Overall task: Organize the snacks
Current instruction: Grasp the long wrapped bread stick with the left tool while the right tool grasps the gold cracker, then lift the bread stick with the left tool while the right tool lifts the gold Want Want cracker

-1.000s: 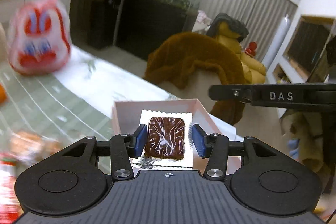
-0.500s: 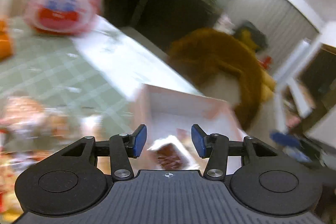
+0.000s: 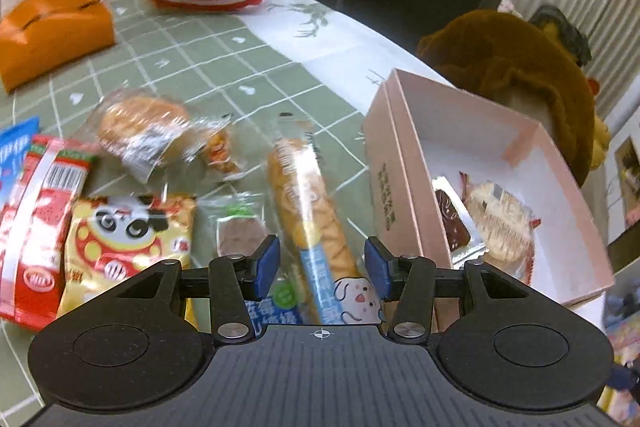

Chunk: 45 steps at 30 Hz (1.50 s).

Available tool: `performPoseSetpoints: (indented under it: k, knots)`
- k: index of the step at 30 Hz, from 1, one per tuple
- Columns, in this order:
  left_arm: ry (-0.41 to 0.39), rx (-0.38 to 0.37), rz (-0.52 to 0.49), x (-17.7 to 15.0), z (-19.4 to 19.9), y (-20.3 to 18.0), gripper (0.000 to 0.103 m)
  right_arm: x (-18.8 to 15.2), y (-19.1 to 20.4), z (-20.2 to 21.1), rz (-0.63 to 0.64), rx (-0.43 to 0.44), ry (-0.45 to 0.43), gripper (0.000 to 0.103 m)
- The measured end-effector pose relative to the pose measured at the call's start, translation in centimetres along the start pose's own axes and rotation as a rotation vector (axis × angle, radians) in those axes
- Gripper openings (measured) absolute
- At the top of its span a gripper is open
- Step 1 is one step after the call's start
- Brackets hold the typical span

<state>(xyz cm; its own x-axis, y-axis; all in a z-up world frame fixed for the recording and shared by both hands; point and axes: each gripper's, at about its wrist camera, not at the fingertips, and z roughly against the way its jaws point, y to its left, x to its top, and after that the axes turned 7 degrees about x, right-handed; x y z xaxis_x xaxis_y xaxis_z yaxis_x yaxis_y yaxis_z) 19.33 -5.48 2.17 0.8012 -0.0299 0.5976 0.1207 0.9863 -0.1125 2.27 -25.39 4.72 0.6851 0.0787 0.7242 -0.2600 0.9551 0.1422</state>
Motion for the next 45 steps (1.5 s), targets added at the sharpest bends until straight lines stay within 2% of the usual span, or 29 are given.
performPoseSetpoints:
  k: [2, 4, 8, 12, 17, 22, 28, 30, 33, 35, 37, 40, 45]
  knots:
    - [-0.003, 0.011, -0.022, -0.4, 0.7, -0.3, 0.038, -0.6, 0.5, -0.4, -0.002, 0.018, 0.024, 0.065]
    - [-0.002, 0.004, -0.025, -1.3, 1.6, 0.0, 0.034, -1.0, 1.1, -0.6, 0.003, 0.018, 0.035, 0.065]
    - [-0.008, -0.004, -0.043, -4.2, 4.0, 0.8, 0.032, -2.1, 2.2, -0.4, 0.035, 0.021, 0.032, 0.065]
    - [-0.001, -0.011, -0.022, -7.2, 6.8, 1.7, 0.032, -2.9, 2.0, 0.0, -0.031, -0.029, 0.074, 0.065]
    - [0.009, 0.000, 0.012, -9.9, 9.0, 2.3, 0.032, -2.7, 0.8, -0.1, -0.135, 0.067, 0.133, 0.065]
    - [0.031, -0.008, 0.061, -11.9, 10.7, 2.7, 0.032, -1.0, -0.2, -2.6, -0.239, 0.085, 0.145, 0.070]
    - [0.028, 0.001, 0.095, -12.1, 11.2, 3.1, 0.035, 0.4, 2.8, -5.2, -0.044, 0.080, 0.140, 0.073]
    - [0.015, 0.024, 0.077, -11.7, 10.9, 2.9, 0.036, 0.4, 3.7, -5.8, 0.020, 0.054, 0.135, 0.073]
    - [0.030, 0.016, 0.053, -11.4, 9.8, 2.6, 0.040, 0.3, 4.4, -5.9, 0.065, 0.046, 0.127, 0.073]
    - [0.036, 0.010, 0.047, -11.2, 9.3, 2.3, 0.040, 0.0, 4.8, -5.7, 0.090, 0.060, 0.127, 0.065]
    - [0.033, 0.016, 0.036, -11.2, 9.0, 2.0, 0.040, -0.4, 5.3, -5.2, 0.136, 0.083, 0.133, 0.050]
    - [0.032, 0.017, 0.039, -11.2, 8.9, 2.1, 0.039, -0.8, 6.0, -4.5, 0.190, 0.132, 0.149, 0.041]
    - [0.033, 0.050, 0.052, -11.6, 10.0, 2.8, 0.035, -1.8, 6.0, -3.3, 0.219, 0.157, 0.153, 0.040]
